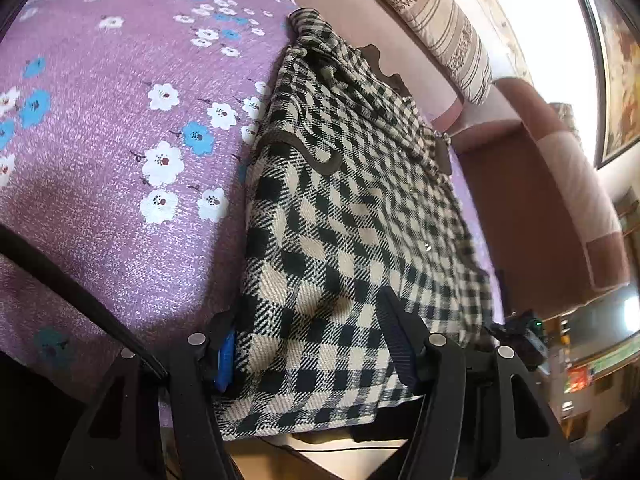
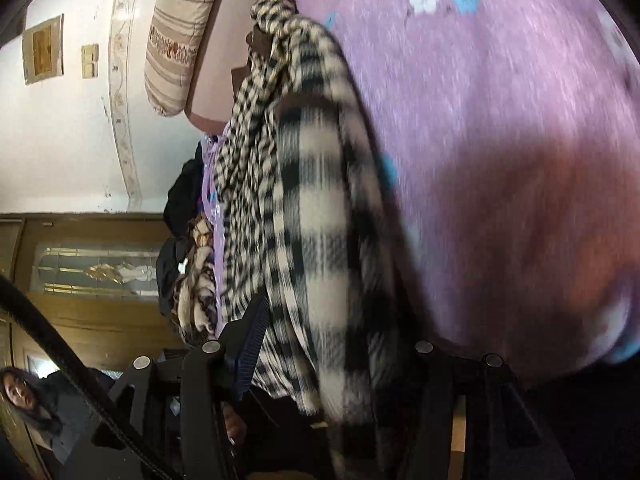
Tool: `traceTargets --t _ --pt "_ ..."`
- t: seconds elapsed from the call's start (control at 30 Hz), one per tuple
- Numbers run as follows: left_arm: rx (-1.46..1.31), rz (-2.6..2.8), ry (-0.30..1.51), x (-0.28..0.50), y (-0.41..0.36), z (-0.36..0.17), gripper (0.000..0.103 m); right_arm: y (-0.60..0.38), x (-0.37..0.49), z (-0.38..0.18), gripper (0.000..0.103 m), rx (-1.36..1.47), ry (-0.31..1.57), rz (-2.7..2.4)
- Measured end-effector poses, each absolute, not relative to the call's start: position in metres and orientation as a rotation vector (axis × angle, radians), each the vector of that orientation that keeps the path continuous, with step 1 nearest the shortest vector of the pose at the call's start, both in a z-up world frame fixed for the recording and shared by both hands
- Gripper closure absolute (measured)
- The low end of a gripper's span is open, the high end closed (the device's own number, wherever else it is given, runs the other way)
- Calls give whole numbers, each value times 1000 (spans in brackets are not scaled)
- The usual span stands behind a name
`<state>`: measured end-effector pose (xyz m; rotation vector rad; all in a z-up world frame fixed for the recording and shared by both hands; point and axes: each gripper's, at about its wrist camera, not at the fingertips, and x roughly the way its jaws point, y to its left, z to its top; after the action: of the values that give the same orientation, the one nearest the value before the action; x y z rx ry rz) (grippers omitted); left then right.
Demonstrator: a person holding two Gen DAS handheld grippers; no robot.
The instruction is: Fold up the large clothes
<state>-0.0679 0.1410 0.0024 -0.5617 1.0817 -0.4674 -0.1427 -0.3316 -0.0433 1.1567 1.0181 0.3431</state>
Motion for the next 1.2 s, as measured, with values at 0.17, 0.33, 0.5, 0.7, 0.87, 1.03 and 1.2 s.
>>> traceTargets --t 0.17,0.33,0.5,0.7,0.87,1.03,1.2 --pt "-455 -409 1078 -72 128 7 43 -316 -148 -37 49 1068 1017 312" --pt "-380 -330 1130 -70 127 8 96 -303 -148 -28 86 915 1044 208" --pt "-492 -331 1114 -82 152 17 97 -301 -157 -16 95 902 1009 202" --pt "-492 -343 1080 -101 161 34 98 -288 -168 11 96 841 978 252" --pt "-501 -334 1081 -87 163 39 99 -278 -155 23 96 750 991 259" --pt "-480 -355 1025 -52 163 66 99 -276 -125 53 96 663 958 267" --pt "-442 -339 954 23 155 98 99 -287 -57 96 96 560 883 232"
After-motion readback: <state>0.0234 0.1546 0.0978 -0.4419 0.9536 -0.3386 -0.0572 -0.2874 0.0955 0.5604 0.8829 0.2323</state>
